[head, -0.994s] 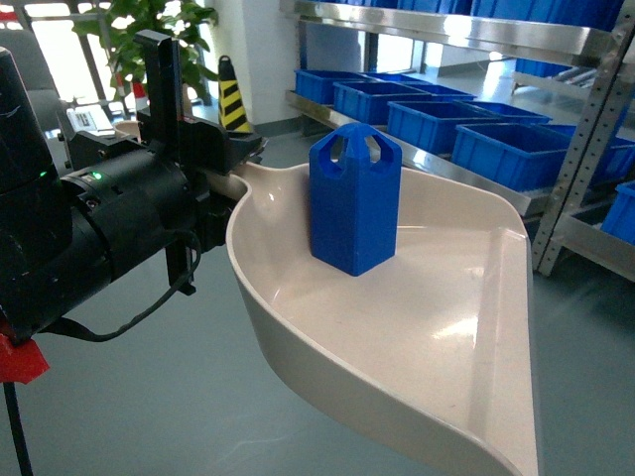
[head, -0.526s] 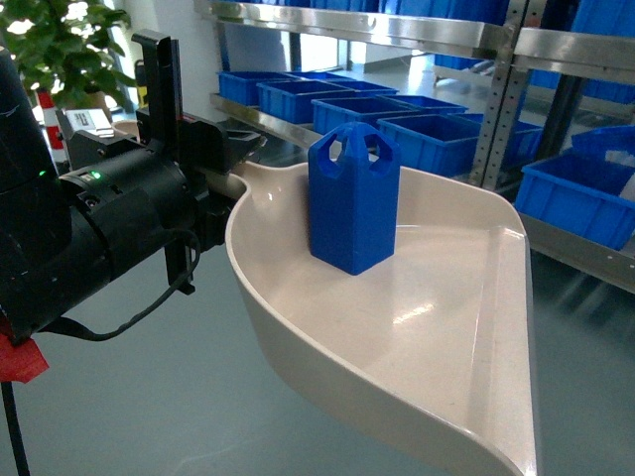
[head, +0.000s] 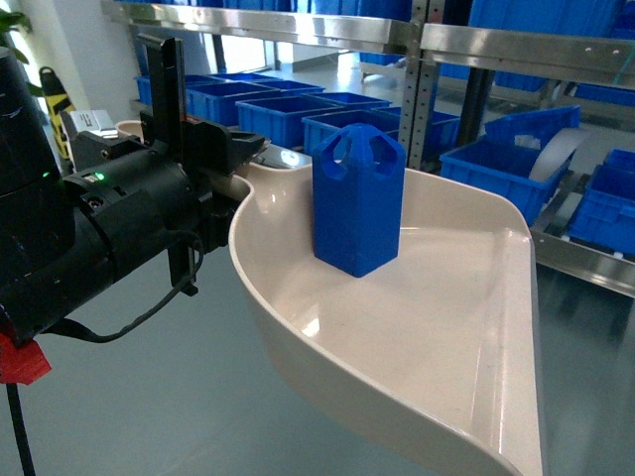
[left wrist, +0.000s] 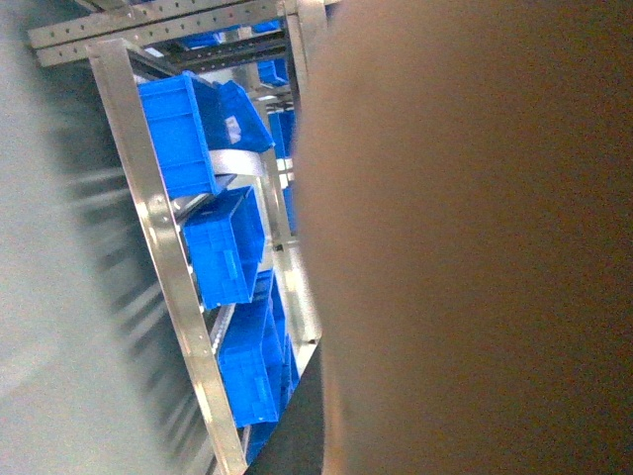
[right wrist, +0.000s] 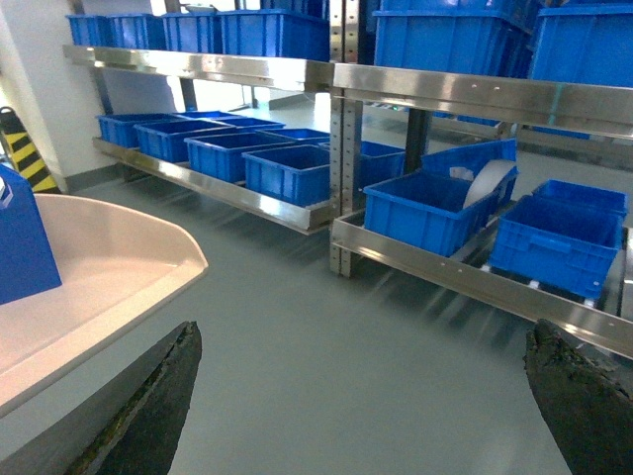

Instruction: Place part in tray to right shelf

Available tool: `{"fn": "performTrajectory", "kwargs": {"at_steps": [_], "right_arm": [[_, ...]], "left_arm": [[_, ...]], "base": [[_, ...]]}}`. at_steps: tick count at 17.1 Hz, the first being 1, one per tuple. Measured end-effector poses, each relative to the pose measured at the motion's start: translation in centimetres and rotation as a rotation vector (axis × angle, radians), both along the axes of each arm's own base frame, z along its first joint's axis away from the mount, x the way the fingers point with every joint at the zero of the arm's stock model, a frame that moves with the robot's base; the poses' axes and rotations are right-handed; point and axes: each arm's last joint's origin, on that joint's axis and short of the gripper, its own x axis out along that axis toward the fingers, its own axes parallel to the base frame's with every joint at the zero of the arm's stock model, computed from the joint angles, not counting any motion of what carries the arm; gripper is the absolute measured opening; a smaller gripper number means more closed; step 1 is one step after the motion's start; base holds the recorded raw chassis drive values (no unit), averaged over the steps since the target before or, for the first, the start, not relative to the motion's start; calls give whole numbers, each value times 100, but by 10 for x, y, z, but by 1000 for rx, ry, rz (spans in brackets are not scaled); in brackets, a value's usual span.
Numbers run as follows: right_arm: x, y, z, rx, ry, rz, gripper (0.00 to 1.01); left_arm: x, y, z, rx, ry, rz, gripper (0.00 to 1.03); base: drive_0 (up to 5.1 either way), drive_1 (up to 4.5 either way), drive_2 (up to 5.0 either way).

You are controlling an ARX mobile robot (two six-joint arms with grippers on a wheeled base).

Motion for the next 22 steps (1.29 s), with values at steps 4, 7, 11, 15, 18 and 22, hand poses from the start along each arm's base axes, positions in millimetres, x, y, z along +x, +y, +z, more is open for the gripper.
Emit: {"fn": "performTrajectory", "kwargs": {"at_steps": [4, 7, 11, 15, 18, 22], "right_arm": [[0, 0, 0, 0, 0, 0, 98], [0, 0, 0, 0, 0, 0, 98], [0, 0, 0, 0, 0, 0, 98], [0, 0, 0, 0, 0, 0, 98], [0, 0, 0, 0, 0, 0, 98], [0, 0, 0, 0, 0, 0, 98]], "left_arm": [[0, 0, 0, 0, 0, 0, 12], [0, 0, 0, 0, 0, 0, 12], [0, 0, 0, 0, 0, 2, 12], [0, -1, 0, 0, 0, -2, 12], [0, 0, 0, 0, 0, -1, 12], [0, 1, 0, 0, 0, 4, 12]], "base": [[-165, -165, -165], [-160, -160, -160], [-170, -170, -170], [-167, -167, -167], [-167, -167, -167], [-176, -176, -176]]}}
